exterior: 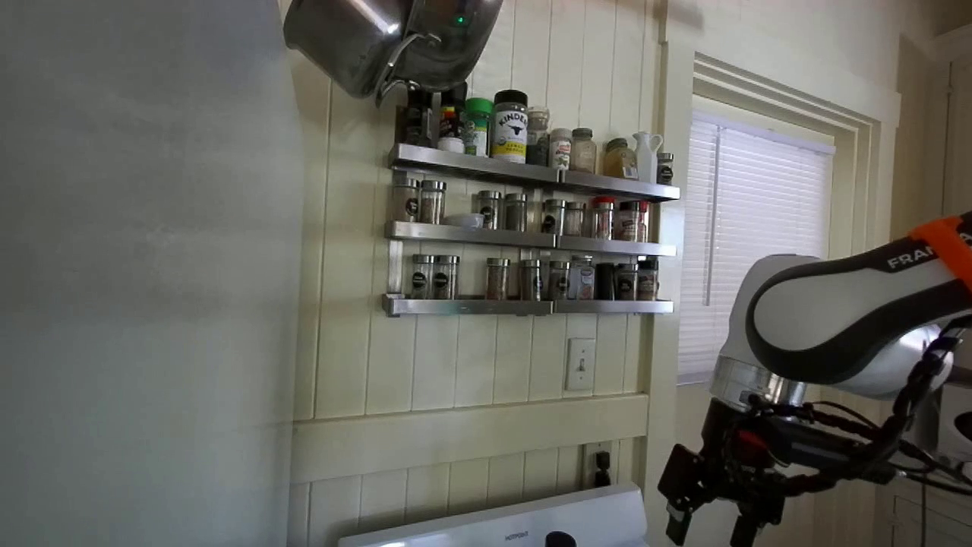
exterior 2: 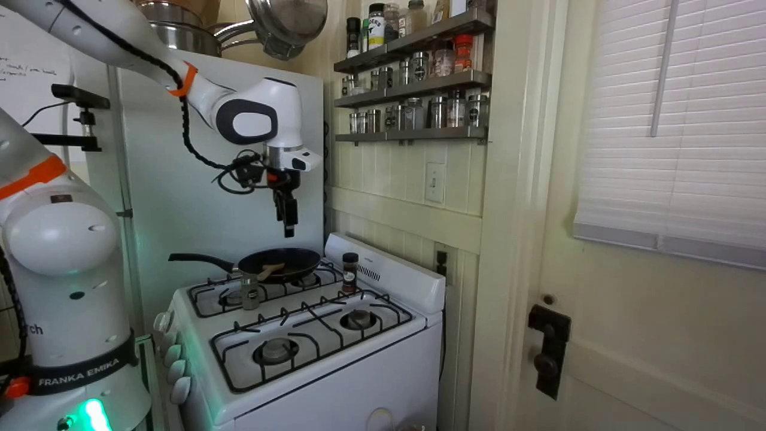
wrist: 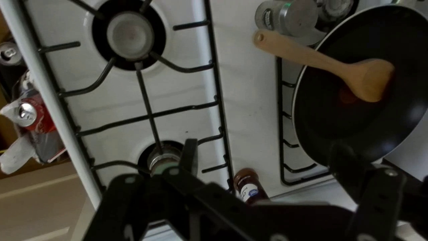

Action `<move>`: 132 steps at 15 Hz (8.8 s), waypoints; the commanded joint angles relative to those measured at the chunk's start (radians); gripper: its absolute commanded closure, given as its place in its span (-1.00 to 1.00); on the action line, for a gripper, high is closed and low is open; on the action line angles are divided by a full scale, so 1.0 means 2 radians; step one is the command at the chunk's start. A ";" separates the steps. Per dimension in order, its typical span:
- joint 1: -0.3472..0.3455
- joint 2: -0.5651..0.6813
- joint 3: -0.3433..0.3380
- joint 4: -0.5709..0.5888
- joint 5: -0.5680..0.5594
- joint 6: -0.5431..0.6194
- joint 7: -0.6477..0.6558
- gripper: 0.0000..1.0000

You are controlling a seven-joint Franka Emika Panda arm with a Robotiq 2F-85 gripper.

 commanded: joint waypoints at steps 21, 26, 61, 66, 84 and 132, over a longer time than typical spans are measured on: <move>0.032 0.068 -0.118 0.043 0.133 -0.135 -0.203 -1.00; 0.002 0.080 -0.116 0.044 0.142 -0.166 -0.258 -1.00; -0.001 0.321 -0.002 0.153 0.196 -0.046 -0.534 -1.00; -0.005 0.343 0.010 0.162 0.190 -0.076 -0.570 -1.00; -0.023 0.407 0.017 0.217 0.114 -0.268 -0.598 -1.00; -0.036 0.359 0.030 0.221 0.196 -0.248 -0.547 0.89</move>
